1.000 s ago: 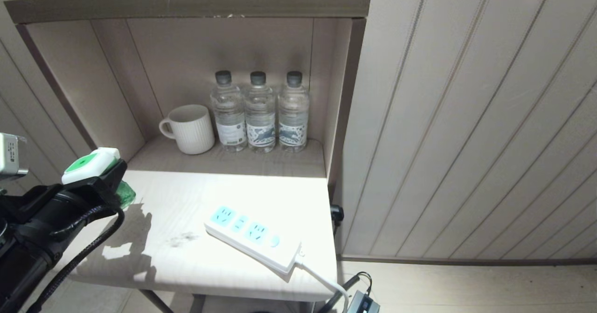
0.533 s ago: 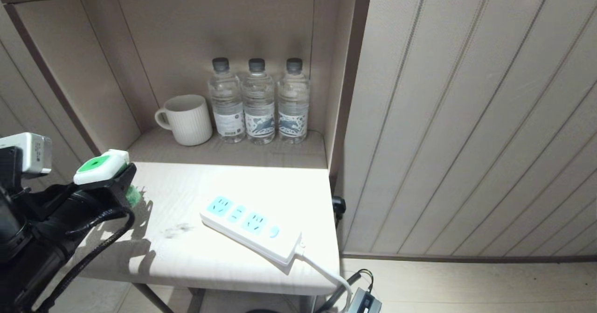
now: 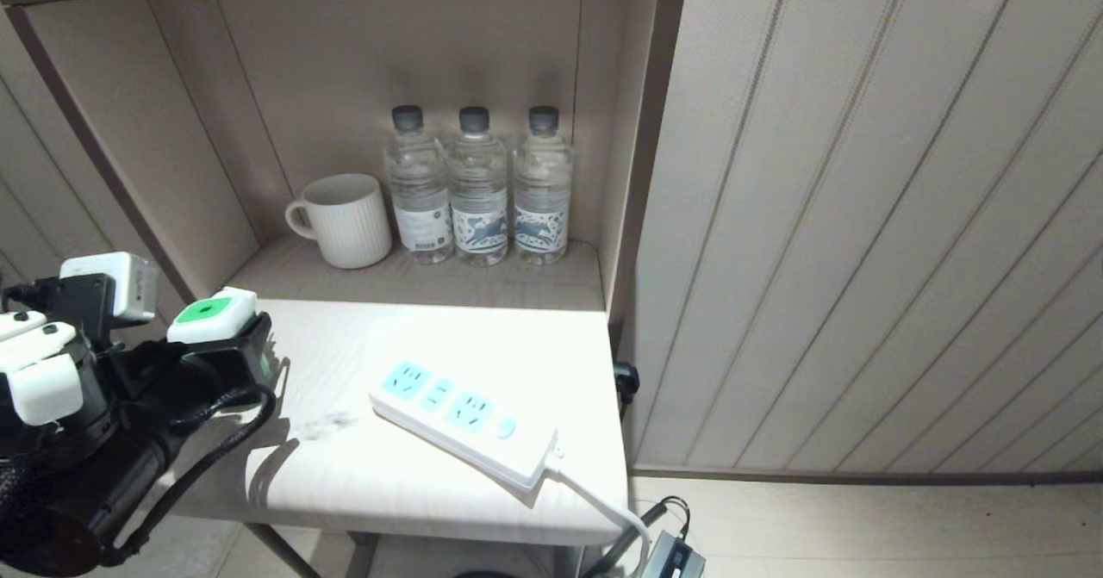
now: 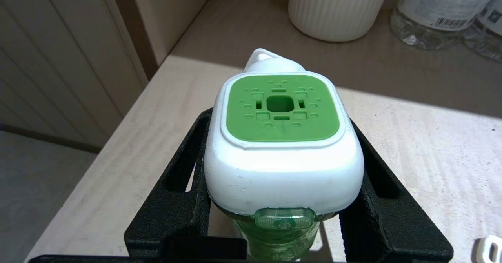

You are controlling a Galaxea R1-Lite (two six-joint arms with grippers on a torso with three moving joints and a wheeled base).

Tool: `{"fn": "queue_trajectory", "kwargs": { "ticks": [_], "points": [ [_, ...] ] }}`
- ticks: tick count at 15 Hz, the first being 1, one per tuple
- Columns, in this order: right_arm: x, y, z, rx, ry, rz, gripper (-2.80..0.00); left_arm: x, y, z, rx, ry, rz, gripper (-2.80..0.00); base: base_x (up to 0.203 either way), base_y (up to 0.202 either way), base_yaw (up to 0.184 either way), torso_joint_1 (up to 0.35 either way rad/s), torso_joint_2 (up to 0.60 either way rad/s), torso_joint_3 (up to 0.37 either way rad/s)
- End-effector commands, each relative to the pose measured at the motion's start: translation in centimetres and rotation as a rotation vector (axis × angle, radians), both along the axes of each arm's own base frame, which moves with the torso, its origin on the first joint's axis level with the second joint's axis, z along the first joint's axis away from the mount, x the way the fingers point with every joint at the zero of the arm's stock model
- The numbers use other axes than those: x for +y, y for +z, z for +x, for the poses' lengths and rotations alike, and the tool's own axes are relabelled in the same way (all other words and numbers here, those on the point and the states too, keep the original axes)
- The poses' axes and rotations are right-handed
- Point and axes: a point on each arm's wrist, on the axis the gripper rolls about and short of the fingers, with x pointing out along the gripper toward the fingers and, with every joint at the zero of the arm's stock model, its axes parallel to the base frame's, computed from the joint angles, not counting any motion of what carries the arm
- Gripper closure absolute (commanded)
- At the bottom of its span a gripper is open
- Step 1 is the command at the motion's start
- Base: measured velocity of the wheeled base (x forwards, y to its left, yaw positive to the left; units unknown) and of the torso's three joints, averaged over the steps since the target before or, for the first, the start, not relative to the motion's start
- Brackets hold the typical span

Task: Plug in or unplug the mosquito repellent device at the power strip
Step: Place the mosquito repellent liquid on the table

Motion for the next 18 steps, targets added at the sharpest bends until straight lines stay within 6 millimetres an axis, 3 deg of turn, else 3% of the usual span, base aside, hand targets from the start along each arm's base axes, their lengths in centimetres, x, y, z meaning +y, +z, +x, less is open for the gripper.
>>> {"fn": "queue_trajectory", "kwargs": {
  "ticks": [1,15,16,17,18],
  "points": [
    [0.0,0.0,0.0,0.0,0.0,0.0,0.0,-0.2,-0.4,0.5,-0.001,0.02,0.001,0.0,0.0,0.0,0.0,0.0,0.0,0.0],
    [0.0,0.0,0.0,0.0,0.001,0.001,0.0,-0.5,-1.3,1.6,-0.085,0.102,0.034,0.0,0.0,0.0,0.0,0.0,0.0,0.0],
    [0.0,0.0,0.0,0.0,0.001,0.001,0.0,-0.5,-1.2,1.6,-0.088,0.102,0.032,-2.14,0.0,0.0,0.0,0.0,0.0,0.0],
    [0.0,0.0,0.0,0.0,0.001,0.001,0.0,-0.4,-1.2,1.5,-0.091,0.102,0.031,-2.8,0.0,0.0,0.0,0.0,0.0,0.0],
    [0.0,0.0,0.0,0.0,0.0,0.0,0.0,-0.4,-1.1,1.5,-0.092,0.102,0.03,-2.8,0.0,0.0,0.0,0.0,0.0,0.0]
  ]
}}
